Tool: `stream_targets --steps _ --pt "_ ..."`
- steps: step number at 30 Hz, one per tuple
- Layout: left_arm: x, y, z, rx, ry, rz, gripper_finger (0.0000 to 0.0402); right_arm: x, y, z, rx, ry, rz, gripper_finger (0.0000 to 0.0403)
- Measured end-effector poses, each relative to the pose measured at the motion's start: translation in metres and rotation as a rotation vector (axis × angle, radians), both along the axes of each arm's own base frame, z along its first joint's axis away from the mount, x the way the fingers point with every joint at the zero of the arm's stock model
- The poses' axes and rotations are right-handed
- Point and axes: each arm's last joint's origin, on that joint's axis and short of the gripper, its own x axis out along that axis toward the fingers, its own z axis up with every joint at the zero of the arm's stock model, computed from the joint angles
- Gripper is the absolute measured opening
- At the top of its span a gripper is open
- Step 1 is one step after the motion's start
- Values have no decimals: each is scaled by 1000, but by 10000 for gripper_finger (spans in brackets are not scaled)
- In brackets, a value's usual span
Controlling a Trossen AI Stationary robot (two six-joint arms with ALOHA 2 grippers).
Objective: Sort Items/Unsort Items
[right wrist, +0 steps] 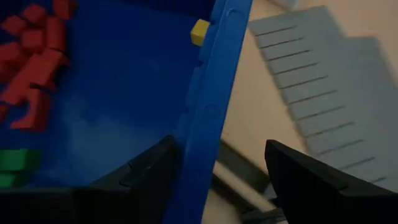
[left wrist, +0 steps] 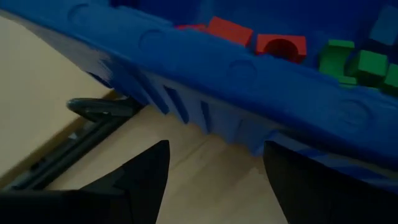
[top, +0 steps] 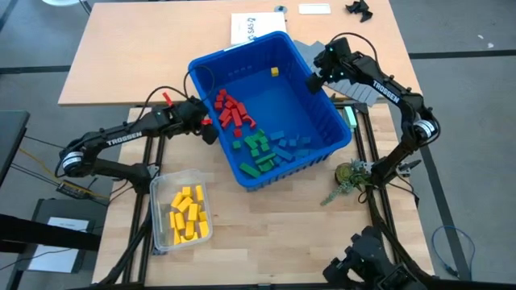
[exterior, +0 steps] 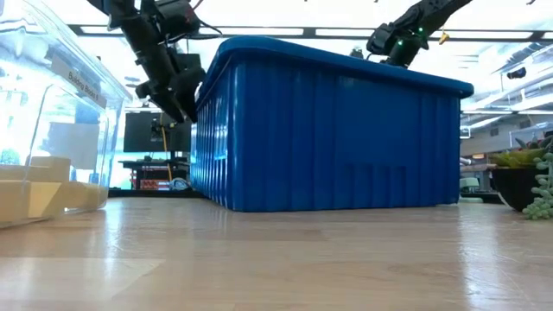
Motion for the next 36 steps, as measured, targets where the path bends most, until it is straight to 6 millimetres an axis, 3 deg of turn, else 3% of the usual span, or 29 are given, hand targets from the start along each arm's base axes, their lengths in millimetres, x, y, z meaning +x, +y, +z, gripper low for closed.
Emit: stream_targets --steps 5,15,18,23,28,32,36 --pt "-4 -1 4 41 3 67 269 10 11 -11 101 11 26 247" --pt "-20 -5 19 122 -54 203 269 28 32 -10 118 66 42 244" --pt "-22 -7 22 111 -73 190 269 27 33 1 72 67 36 242" --pt "-23 -9 22 64 -85 144 269 18 39 37 -35 -34 19 242" --pt "-25 -11 18 46 -38 143 269 1 32 44 -148 74 -107 242" --pt "-26 -11 17 44 -13 131 269 -15 18 33 -139 173 -181 240" --pt "-26 -11 18 49 -21 127 269 -22 13 5 -31 163 -152 240"
